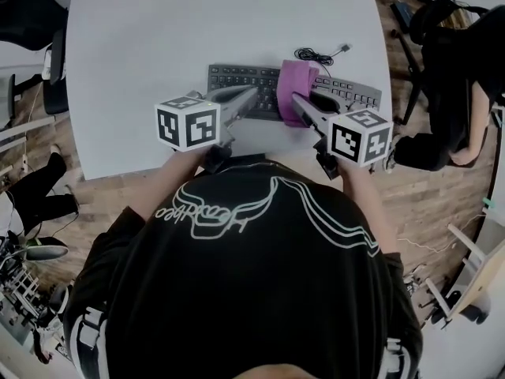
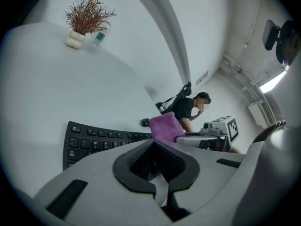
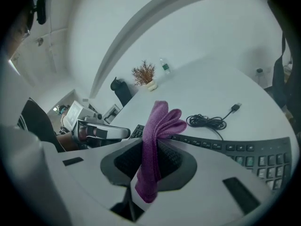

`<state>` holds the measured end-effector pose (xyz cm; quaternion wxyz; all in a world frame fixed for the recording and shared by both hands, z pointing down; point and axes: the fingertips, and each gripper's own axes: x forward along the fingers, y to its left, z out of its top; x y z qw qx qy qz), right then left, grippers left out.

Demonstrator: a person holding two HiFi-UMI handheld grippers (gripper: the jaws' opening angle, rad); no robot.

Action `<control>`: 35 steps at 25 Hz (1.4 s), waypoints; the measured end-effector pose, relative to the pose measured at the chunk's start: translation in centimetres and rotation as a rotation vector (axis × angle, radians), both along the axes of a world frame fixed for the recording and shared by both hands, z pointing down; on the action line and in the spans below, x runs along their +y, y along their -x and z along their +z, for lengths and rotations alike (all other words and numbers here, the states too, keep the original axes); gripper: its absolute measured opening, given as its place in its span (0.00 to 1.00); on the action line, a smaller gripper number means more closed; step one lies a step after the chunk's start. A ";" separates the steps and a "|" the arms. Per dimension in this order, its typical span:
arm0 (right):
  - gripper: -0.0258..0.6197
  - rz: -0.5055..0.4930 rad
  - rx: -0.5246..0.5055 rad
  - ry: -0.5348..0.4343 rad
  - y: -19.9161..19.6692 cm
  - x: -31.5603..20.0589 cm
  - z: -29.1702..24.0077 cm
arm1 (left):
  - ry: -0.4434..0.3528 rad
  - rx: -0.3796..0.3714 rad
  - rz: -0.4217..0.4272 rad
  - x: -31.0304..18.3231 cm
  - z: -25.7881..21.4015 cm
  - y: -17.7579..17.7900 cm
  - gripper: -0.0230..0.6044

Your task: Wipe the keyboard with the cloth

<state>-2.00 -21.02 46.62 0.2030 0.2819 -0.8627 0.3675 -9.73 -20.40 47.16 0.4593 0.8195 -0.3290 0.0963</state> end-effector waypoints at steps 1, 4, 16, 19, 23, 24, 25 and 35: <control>0.13 0.000 -0.021 0.023 0.1 0.1 0.5 | 0.002 -0.002 -0.004 0.0 0.1 -0.2 0.04; 0.13 0.021 -0.067 0.078 0.1 0.0 1.6 | 0.009 -0.008 -0.009 0.1 0.1 -0.6 0.04; 0.13 0.065 -0.064 0.123 -0.6 0.0 3.4 | 0.026 -0.024 0.011 0.7 0.2 -1.4 0.04; 0.13 0.064 -0.024 0.115 -1.0 0.0 3.9 | 0.023 -0.023 0.022 0.7 0.1 -1.8 0.04; 0.13 0.070 0.010 0.114 -1.2 0.1 4.6 | 0.027 -0.021 0.035 0.5 0.3 -1.7 0.04; 0.13 0.075 0.014 0.115 -1.3 0.1 4.7 | 0.028 -0.019 0.042 0.5 0.4 -1.7 0.04; 0.13 0.080 0.017 0.116 -1.4 0.1 4.8 | 0.029 -0.015 0.049 0.5 0.4 -1.8 0.04; 0.13 0.131 0.066 0.115 -3.9 0.0 5.1 | 0.022 0.003 0.095 0.2 -0.1 -3.1 0.04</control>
